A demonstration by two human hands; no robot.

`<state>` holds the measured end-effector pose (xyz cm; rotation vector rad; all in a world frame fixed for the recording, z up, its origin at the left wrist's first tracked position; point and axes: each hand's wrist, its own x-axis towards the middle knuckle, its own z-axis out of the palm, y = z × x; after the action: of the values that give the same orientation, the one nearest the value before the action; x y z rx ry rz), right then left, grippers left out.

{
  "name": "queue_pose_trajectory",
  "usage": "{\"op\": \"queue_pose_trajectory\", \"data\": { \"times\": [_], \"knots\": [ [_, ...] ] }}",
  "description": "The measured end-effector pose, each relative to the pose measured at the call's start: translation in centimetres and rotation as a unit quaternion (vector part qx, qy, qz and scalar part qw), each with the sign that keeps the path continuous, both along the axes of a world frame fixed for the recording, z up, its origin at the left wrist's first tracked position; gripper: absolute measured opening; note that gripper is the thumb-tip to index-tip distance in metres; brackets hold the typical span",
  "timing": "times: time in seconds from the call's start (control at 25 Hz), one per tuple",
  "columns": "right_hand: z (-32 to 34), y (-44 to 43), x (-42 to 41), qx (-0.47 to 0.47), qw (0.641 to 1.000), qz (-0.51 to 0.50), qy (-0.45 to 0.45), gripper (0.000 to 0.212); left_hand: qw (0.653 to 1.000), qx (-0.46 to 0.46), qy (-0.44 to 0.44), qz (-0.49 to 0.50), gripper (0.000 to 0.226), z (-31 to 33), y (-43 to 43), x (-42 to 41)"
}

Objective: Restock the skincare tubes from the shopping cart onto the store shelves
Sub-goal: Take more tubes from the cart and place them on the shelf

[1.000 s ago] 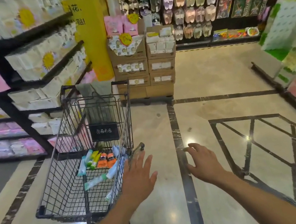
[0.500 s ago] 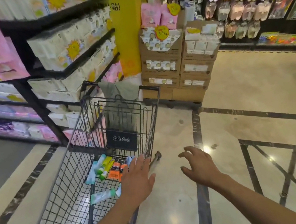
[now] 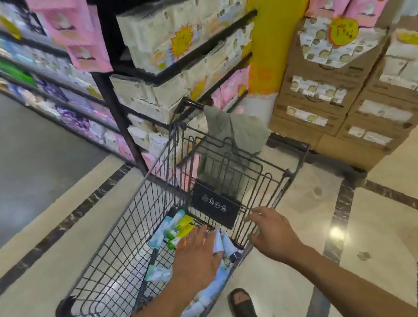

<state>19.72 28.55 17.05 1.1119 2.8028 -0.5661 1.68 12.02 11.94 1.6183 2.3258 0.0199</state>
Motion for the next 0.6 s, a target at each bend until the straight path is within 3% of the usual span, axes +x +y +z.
{"op": "queue_pose_trajectory", "data": {
  "times": [0.24, 0.4, 0.6],
  "knots": [
    [-3.4, 6.4, -8.4, -0.018, 0.985, 0.167, -0.025, 0.047, 0.993, -0.038, -0.003, 0.111, 0.064, 0.8, 2.2, -3.2],
    [-5.8, 6.5, -12.8, -0.060, 0.964, 0.256, -0.051, 0.045, 0.978, -0.049, -0.021, 0.202, 0.073, -1.5, 0.2, -4.5],
    [-10.3, 4.5, -16.1, -0.105, 0.930, 0.336, -0.105, 0.045, 0.955, -0.102, -0.053, 0.273, 0.067, -5.2, -2.9, -4.6]
  ]
}}
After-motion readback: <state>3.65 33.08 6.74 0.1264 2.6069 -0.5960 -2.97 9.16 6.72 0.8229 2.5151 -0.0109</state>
